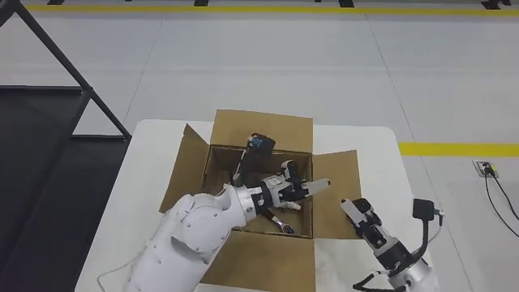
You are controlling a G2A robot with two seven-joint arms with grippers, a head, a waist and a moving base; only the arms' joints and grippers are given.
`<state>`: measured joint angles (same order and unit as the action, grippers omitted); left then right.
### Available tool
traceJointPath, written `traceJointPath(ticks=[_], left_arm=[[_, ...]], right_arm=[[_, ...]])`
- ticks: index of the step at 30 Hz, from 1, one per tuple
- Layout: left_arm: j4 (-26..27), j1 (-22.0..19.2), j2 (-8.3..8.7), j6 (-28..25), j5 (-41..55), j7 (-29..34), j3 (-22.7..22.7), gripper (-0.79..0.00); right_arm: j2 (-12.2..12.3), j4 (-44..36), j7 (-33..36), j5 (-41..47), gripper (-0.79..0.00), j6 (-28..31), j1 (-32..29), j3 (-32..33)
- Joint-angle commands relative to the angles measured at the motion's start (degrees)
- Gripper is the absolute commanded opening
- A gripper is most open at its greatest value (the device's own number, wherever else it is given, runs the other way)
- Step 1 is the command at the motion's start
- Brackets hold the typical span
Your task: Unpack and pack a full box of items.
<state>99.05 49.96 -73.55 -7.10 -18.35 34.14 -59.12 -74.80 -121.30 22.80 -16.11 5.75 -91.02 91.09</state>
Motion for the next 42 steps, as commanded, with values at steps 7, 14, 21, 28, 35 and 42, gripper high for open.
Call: traceJointPath(ticks=[7,14,21,28,35,42], left_arm=[[6.6,11.7,2.67,0.0,-9.7,-2.6,-12.0,0.0],[11.3,22.1,3.78,0.0,-9.9,-9.7,-21.3,0.0],[13.9,29.7,4.35,-2.4,-7.3,-12.9,-27.4,0.0],[14.6,33.8,4.74,-4.6,-5.1,-14.3,-32.0,0.0],[15.1,36.9,5.04,-6.8,-3.6,-14.7,-35.0,0.0],[15.3,39.0,5.23,-8.6,-2.4,-14.9,-36.6,0.0]], right_arm=[[0.1,2.6,0.5,2.8,0.0,-3.7,4.1,-0.3],[0.1,2.6,0.5,2.8,0.0,-3.7,4.1,-0.3],[0.2,2.7,2.4,1.6,0.0,-5.8,6.2,-2.3],[0.5,6.2,7.3,-1.2,0.0,-14.3,12.5,-5.1],[0.8,8.7,9.7,-1.7,0.0,-20.0,14.2,-4.8],[1.3,10.3,14.4,-2.1,0.0,-22.4,15.1,-4.9]])
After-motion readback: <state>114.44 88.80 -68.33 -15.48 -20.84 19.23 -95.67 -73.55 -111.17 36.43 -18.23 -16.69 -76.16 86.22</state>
